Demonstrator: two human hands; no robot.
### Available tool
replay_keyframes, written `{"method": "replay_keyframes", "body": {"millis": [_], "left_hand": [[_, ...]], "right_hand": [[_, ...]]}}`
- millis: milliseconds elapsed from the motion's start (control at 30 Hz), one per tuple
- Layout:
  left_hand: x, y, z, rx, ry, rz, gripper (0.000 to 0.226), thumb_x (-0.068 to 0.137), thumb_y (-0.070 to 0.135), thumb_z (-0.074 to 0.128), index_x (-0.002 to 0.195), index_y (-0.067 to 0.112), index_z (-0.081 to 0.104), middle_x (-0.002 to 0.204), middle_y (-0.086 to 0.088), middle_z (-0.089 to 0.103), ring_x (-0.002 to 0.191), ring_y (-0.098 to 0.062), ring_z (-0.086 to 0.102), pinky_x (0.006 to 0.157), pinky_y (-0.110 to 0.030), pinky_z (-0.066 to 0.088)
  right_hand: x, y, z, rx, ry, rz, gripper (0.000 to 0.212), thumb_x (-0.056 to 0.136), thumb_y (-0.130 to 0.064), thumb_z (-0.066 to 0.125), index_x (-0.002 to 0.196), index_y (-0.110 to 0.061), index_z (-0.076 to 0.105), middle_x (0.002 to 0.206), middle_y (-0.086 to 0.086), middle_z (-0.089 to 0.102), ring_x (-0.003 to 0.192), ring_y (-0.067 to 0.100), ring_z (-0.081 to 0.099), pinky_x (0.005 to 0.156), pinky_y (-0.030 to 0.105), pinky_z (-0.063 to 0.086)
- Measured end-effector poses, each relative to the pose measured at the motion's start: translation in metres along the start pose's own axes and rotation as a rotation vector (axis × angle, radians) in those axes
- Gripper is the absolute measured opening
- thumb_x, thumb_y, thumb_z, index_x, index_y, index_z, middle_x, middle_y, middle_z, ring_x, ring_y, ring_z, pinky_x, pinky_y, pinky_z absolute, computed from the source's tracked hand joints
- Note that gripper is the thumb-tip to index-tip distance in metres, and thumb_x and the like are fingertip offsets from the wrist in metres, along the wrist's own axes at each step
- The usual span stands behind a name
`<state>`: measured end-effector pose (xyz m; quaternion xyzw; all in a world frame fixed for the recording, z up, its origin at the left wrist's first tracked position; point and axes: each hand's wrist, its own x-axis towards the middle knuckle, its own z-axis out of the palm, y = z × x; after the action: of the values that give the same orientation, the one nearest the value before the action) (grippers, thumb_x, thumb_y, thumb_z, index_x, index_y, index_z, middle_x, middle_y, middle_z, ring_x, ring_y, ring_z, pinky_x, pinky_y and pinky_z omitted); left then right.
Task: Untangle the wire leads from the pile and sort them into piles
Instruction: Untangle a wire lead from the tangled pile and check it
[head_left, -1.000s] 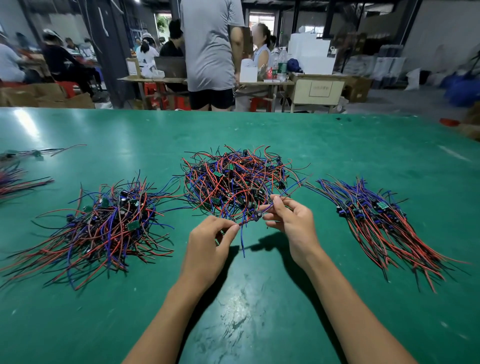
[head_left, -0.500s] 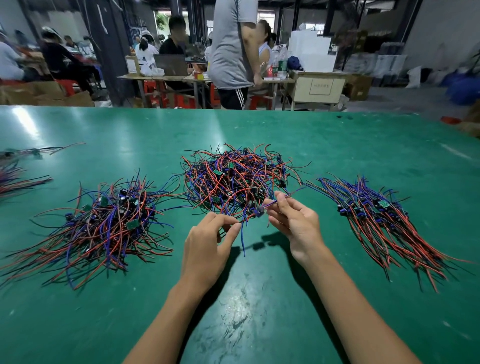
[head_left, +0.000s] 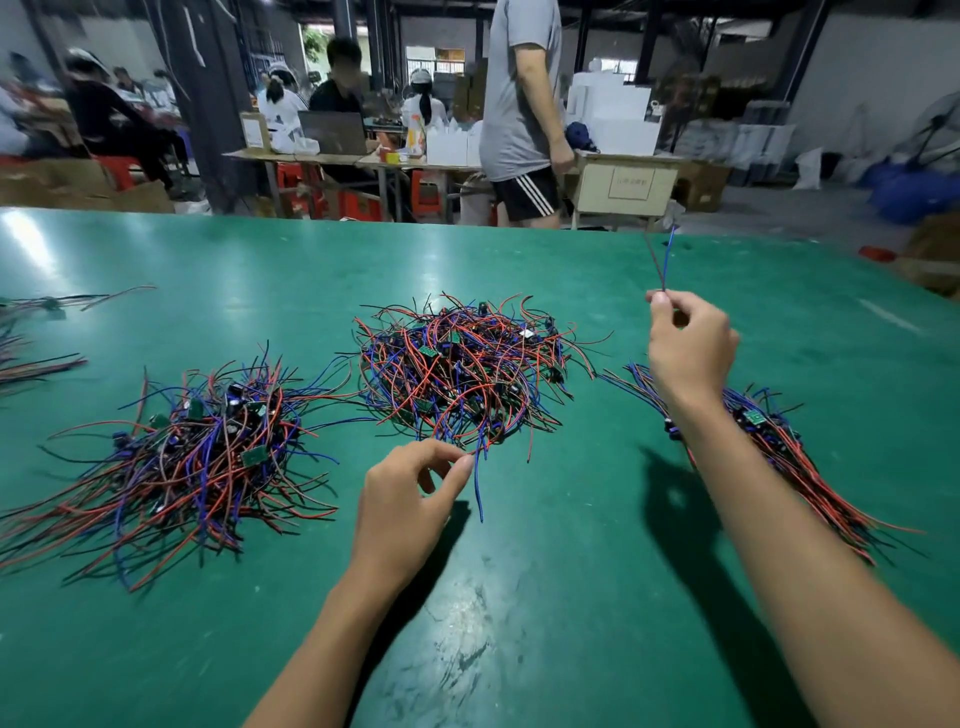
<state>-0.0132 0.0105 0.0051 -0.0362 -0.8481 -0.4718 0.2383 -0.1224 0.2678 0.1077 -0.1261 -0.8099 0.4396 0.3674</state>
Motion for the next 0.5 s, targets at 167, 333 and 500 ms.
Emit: {"method": "replay_keyframes", "body": {"millis": [167,333,500], "left_hand": [[0.003,0.001,-0.002,0.086,0.087,-0.046,0.006,0.088,0.028,0.076,0.083,0.027,0.073,0.083,0.014,0.064,0.083,-0.009,0.055,0.074,-0.029,0.043],[0.003,0.003,-0.005,0.193,0.224,-0.128,0.005,0.089,0.034,0.073,0.088,0.030,0.073,0.095,0.008,0.054,0.096,-0.008,0.042,0.074,-0.027,0.033],[0.003,0.005,-0.004,0.238,0.192,-0.090,0.013,0.092,0.024,0.069,0.105,0.027,0.069,0.102,0.011,0.050,0.103,-0.011,0.042,0.082,-0.030,0.035]], "right_hand": [[0.041,0.055,-0.009,-0.681,-0.239,0.064,0.033,0.104,-0.029,0.048,0.110,-0.006,0.072,0.116,0.025,0.069,0.113,0.041,0.060,0.094,0.042,0.044],[0.001,0.052,0.010,-0.703,-0.260,-0.161,0.030,0.094,-0.031,0.063,0.121,-0.019,0.066,0.126,0.016,0.060,0.119,0.032,0.050,0.103,0.043,0.036],[-0.084,0.010,0.062,-0.370,-0.716,-0.444,0.051,0.101,-0.039,0.055,0.150,-0.038,0.040,0.110,-0.001,0.056,0.096,0.018,0.056,0.085,0.038,0.047]]}}
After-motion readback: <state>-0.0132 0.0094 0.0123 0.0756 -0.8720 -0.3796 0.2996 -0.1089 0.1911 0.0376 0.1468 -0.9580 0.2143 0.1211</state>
